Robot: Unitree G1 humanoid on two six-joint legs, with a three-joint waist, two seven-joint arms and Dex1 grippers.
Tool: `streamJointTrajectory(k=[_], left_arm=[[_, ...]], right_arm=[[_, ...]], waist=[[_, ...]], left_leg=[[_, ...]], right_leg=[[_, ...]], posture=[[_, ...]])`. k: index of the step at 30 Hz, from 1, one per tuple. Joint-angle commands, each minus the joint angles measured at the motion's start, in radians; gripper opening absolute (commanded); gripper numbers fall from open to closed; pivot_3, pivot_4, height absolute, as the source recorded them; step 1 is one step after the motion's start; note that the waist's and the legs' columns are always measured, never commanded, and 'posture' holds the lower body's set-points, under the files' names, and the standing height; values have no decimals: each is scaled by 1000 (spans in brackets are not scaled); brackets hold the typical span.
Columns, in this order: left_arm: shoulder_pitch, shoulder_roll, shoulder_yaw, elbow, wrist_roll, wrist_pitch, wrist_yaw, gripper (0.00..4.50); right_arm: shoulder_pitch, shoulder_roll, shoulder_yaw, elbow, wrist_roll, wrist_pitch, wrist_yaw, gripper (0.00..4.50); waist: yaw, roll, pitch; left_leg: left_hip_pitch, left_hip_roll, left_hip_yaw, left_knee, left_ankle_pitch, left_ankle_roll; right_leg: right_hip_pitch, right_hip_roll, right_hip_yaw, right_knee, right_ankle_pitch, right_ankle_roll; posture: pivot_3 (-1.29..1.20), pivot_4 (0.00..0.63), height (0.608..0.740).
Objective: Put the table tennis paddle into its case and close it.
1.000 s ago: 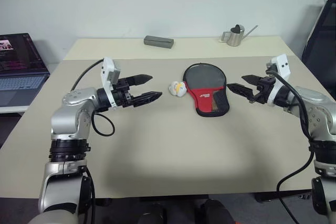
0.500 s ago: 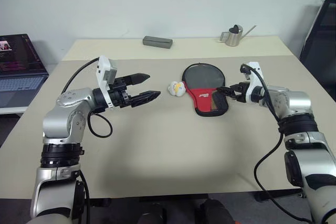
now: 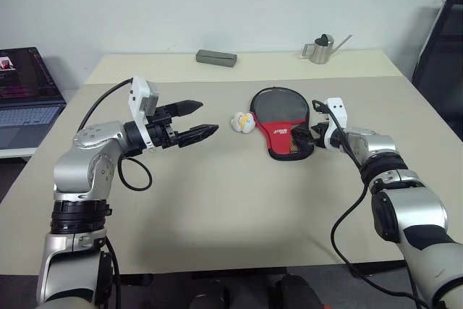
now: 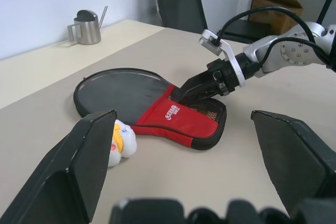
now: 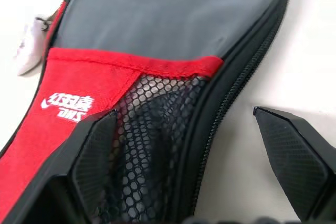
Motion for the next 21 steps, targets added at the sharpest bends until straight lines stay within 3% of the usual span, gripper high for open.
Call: streamJointTrajectory(k=[1,21], left_arm=[[-9,16,12,-28,-15,-22,1,4500],[18,52,0,-27,-2,-37,-9,4500]], right_arm=[[-33,15,-26,9,-9,-20,17,4468],[-28,82,-73,20,-32,-4,-37,4468]], waist=[[-2,0,0],[-25,0,0]], left_leg=[[0,0,0,0,0,0],[2,0,1,0,-1,2]], right_leg=[[0,0,0,0,0,0],[0,1,2,3,0,0]], posture=[[0,150,740],[0,150,740]])
